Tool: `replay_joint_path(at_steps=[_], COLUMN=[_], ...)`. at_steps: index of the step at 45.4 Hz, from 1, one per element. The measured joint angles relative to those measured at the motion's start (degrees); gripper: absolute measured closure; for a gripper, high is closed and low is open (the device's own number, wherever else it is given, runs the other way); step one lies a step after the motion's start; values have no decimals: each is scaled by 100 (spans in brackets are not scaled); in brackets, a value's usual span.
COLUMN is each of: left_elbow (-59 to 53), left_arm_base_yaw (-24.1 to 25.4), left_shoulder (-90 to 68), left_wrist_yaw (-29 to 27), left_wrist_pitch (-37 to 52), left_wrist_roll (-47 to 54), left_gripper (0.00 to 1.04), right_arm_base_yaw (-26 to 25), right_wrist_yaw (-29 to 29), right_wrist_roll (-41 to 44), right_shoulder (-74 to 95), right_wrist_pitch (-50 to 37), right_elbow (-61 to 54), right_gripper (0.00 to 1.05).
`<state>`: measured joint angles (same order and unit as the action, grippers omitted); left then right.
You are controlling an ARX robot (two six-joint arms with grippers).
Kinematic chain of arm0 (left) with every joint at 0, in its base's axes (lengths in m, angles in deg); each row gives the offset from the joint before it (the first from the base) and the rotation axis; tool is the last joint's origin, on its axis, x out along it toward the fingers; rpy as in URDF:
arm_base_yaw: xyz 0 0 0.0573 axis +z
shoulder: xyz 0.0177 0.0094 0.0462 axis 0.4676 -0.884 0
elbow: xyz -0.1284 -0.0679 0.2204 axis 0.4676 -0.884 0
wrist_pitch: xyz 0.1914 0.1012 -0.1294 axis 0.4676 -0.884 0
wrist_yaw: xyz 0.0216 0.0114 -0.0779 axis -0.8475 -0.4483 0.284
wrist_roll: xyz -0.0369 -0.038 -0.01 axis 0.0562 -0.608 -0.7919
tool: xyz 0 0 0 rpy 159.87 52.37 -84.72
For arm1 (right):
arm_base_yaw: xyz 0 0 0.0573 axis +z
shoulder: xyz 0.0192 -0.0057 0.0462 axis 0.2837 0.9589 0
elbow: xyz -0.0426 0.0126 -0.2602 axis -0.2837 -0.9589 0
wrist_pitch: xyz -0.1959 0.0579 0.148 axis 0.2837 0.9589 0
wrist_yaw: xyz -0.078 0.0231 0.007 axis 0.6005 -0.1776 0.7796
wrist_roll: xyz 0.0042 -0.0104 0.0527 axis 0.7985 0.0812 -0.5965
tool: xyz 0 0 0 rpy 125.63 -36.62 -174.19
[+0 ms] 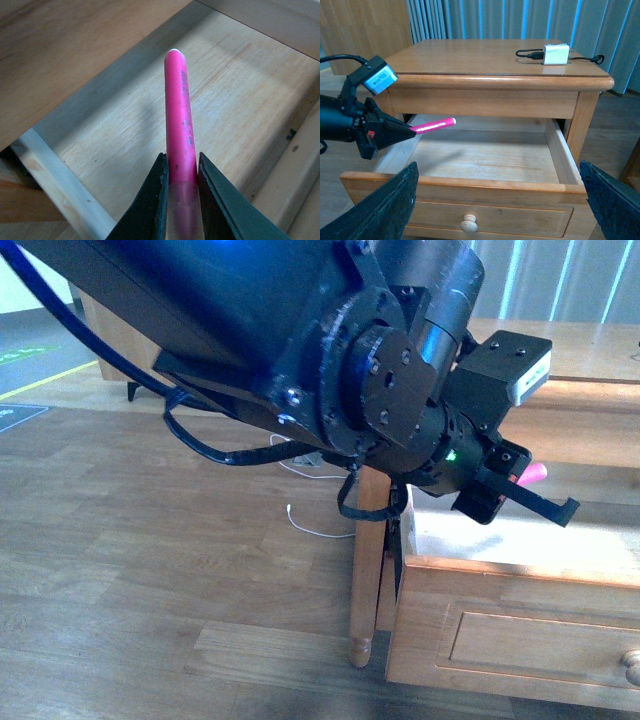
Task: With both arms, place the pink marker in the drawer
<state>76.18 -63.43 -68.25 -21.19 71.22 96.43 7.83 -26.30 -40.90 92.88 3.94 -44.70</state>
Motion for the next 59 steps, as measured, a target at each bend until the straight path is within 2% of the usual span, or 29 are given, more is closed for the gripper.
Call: replay_joint_path(at_steps=[21,28,34,42,44,53,59], left_elbow=[614,584,142,-568,-728,-1666,-2894], left_arm_base_yaw=[-166,-153,-85,98,153,483,837], left_shoulder=[-599,-588,-275,494,688,1663,2730], left_wrist_yaw=[-308,-540,-927,-1252,-1329,-1617,-1812], left_wrist_pitch=[-354,-286,234,793,874,1287,1818], left_wrist_roll=[-177,-192,-404,-691,-706,-931,-1117], left_gripper=[90,59,33,8,4,6,6], right_arm_base_yaw=[0,0,0,0,0,0,0], right_wrist_yaw=[0,0,0,0,0,0,0], right_wrist_roll=[0,0,0,0,0,0,0], right_shoulder=[0,0,0,0,0,0,0], right_wrist_pitch=[0,0,0,0,0,0,0], right_elbow=[0,0,0,0,0,0,0], right_gripper=[8,8,8,8,8,8,8])
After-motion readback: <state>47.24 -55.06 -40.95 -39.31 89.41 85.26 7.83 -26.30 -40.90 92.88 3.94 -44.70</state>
